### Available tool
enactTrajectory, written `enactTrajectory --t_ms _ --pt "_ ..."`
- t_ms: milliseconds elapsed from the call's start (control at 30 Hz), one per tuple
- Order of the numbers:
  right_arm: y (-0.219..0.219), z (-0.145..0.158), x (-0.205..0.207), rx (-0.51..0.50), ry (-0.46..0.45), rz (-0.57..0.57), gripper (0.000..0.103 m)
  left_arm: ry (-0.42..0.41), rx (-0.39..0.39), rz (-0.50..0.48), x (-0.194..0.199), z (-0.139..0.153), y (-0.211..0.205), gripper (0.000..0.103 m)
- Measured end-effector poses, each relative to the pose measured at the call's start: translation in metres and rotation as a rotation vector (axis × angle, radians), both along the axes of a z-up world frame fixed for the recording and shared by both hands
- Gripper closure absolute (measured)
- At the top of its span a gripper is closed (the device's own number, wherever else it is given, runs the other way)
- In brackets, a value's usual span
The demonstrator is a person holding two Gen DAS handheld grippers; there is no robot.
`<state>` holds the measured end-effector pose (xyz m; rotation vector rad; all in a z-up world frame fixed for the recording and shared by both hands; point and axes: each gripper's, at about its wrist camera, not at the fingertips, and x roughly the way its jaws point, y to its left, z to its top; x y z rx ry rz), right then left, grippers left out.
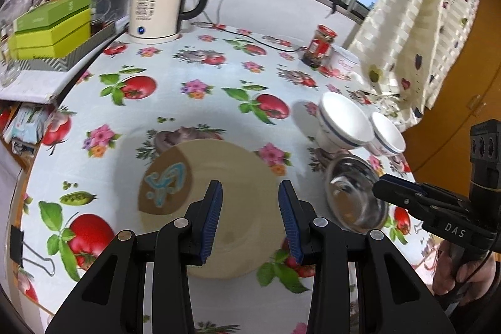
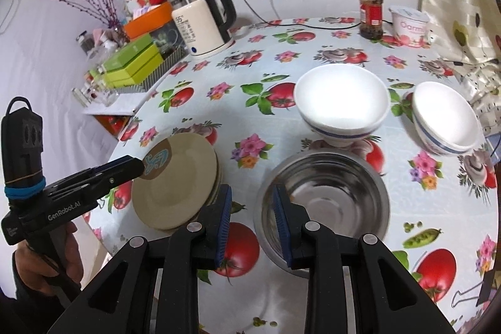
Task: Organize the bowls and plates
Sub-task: 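Move the left gripper to the rim of a white bowl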
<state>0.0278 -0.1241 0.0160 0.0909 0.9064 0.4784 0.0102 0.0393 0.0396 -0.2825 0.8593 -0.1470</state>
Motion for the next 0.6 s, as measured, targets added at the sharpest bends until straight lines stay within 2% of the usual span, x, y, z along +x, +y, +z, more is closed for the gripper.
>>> enactTrajectory --t_ms 600 --pt "-0.021 0.002 -0.013 0.007 -0.015 -0.039 0.071 0.0 0.005 -0.119 0.003 0.003 -0.046 0.065"
